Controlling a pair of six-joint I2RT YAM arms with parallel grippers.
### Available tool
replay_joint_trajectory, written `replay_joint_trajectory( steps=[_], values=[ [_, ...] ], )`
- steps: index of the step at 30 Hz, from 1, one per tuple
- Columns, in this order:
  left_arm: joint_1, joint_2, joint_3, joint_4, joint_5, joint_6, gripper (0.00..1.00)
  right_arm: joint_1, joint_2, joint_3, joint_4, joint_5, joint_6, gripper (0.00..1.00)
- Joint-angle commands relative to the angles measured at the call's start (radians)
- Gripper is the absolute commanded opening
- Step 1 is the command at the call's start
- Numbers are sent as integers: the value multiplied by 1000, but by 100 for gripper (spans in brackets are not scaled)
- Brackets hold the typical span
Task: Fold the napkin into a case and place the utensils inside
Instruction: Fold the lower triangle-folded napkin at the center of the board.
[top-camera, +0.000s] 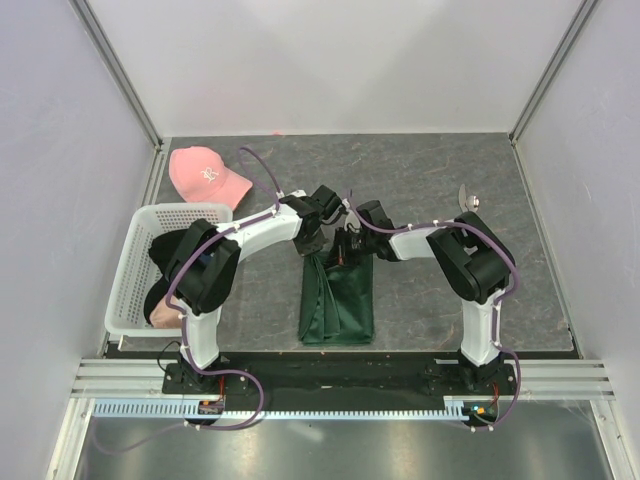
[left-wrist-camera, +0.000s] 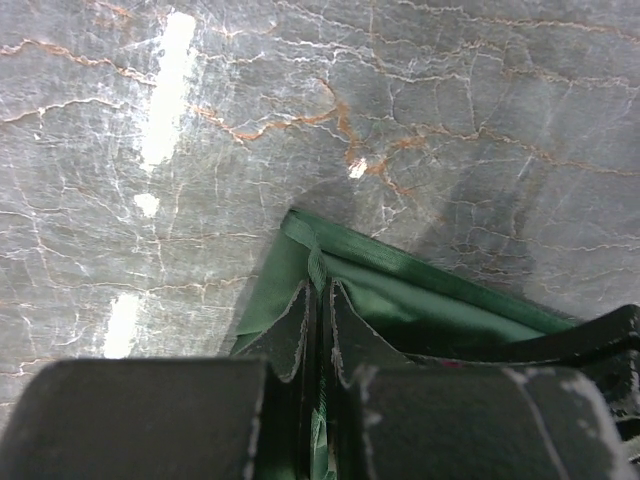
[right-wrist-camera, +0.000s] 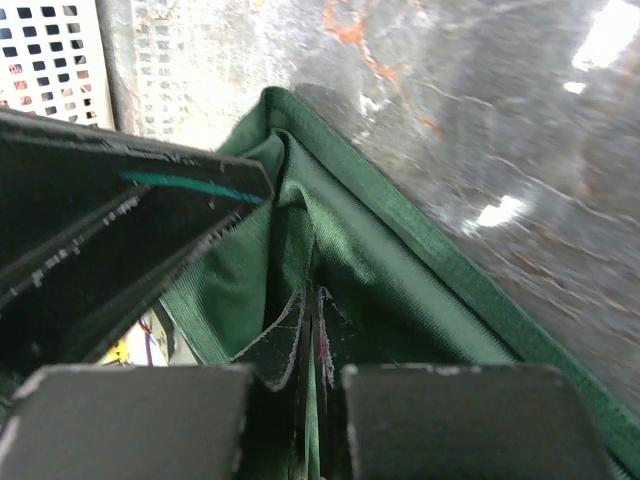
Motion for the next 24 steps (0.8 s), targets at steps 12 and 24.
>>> replay_joint_trajectory(
  steps=[12,24],
  values=[
    [-37,47,58,76,14,-130,2,-36,58,-10,-46,58,-94,3],
    [-42,58,26,132,-32,-149,2,-62,-59,4,-127,70,-79,3]
  ],
)
